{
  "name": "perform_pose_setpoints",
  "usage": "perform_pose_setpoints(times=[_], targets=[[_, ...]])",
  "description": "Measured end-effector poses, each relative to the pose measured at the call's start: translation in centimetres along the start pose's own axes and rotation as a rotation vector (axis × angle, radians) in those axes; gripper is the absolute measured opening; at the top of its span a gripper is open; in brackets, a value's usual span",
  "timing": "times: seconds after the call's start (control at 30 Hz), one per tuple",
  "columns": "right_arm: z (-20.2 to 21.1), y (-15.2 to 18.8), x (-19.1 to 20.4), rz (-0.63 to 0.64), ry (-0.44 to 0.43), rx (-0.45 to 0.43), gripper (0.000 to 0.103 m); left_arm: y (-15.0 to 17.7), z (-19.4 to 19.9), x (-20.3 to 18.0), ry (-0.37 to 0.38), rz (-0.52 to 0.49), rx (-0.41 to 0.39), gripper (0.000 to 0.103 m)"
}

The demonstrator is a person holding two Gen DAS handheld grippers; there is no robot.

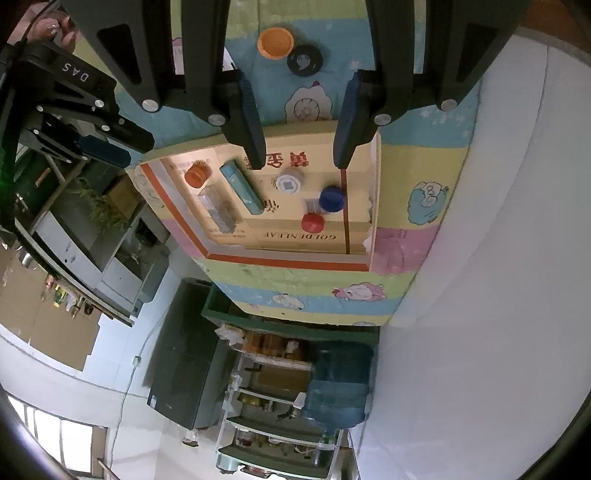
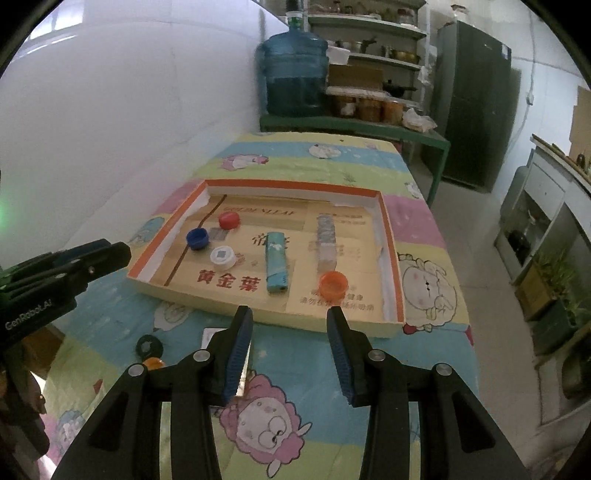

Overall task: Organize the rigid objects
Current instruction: 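Withdraw both tools from the box lid back over the remaining items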

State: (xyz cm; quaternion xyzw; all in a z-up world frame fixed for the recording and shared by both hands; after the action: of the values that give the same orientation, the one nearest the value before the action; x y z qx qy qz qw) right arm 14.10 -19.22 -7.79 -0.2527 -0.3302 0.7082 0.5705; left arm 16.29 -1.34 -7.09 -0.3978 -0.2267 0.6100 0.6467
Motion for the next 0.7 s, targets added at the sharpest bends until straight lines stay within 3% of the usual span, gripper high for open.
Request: perform_pose_setpoints(times=[0.7], targets=[[-2.3, 4.2, 2.8, 0.01, -0.043, 0.084, 0.043, 5.7, 1.5, 0.4, 0.015, 0.018, 0.044, 0.038]])
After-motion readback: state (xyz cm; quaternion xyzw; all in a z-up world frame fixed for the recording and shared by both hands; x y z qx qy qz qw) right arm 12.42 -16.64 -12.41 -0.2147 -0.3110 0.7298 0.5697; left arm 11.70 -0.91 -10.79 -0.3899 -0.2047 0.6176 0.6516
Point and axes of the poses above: each gripper's, at about its wrist camera, not at the fingertips, and z roughly against the way its jaws point, x to its left, y to its underside, the point moved 5 cm from there along -z, roughly the way its jaws point, and after that the axes turned 5 degrees about -x, right-handed, at the moved point
